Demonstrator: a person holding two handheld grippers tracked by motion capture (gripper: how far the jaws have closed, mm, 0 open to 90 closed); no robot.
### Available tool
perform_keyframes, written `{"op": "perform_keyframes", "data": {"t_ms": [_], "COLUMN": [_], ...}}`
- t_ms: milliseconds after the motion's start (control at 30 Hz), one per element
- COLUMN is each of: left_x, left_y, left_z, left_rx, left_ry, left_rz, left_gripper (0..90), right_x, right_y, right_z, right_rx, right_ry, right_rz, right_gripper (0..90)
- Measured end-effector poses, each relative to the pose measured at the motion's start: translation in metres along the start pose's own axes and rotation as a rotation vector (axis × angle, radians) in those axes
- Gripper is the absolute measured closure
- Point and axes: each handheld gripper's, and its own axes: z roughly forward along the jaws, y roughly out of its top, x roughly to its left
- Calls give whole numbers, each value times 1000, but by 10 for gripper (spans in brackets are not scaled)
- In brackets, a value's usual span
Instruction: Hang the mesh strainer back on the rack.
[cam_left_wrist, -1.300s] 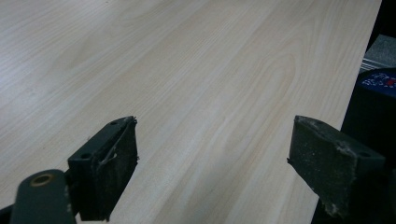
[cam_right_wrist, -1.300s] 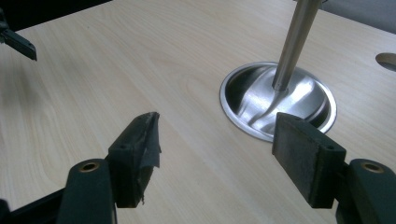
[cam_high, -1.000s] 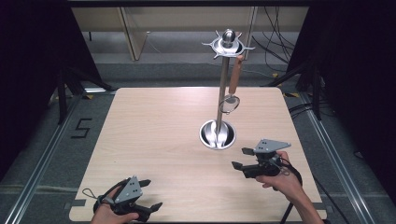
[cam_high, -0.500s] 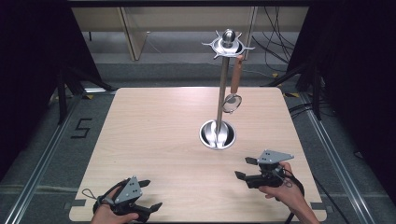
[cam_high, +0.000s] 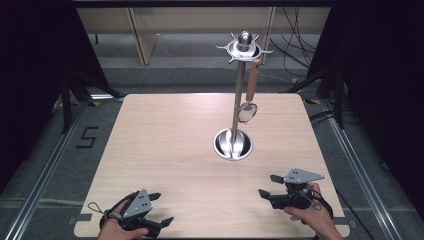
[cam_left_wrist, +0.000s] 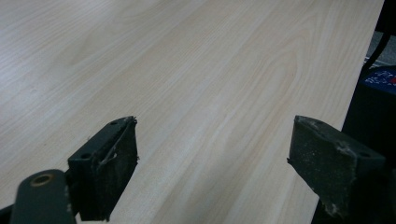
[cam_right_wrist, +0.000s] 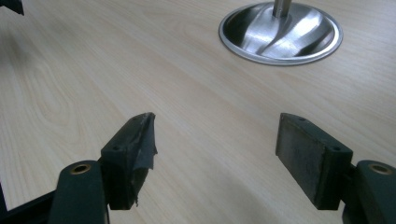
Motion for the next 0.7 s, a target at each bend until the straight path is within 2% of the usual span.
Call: {"op": "perform_keyframes", "data": {"t_ms": [33,133,200,267,300,333,400,433,467,567,700], "left_x": [0,-1,-1,-1,-1,-1,-1,-1,-1,-1,-1], "left_y": [0,0,0,0,0,0,0,0,0,0,0], "left_z": [0,1,1,1,1,1,1,1,1,1,1], "left_rx": [0,-8,-6,-6,-6,-7,-8,-8,-8,-7,-7], "left_ry": [0,-4,-5,-4,-4,-3,-3,-3,-3,-3,-3], "left_rz": [0,-10,-10,-10,-10,-9,-9,-9,-8,-9,-9], "left_gripper": [151,151,151,151,151,150,151,151,151,150,151], "right_x": [-2,0,1,2,-1,2,2,3,2,2,2], "right_y": [-1,-5,-7,-9,-10,-11,-12,-13,-13,-15,-15], "right_z": [-1,-5,-7,-8,-7,-8,-9,-9,-9,-9,-9], "right_rx": [1,6,12,9,9,15,22,26,23,35,29], "right_ry": [-11,-8,-17,-25,-19,-19,-36,-35,-45,-30,-35], "right_rz": [-30,14,16,10,-15,7,-20,-5,-30,-24,-29], "right_gripper": [294,294,293,292,291,290,290,290,290,289,288]}}
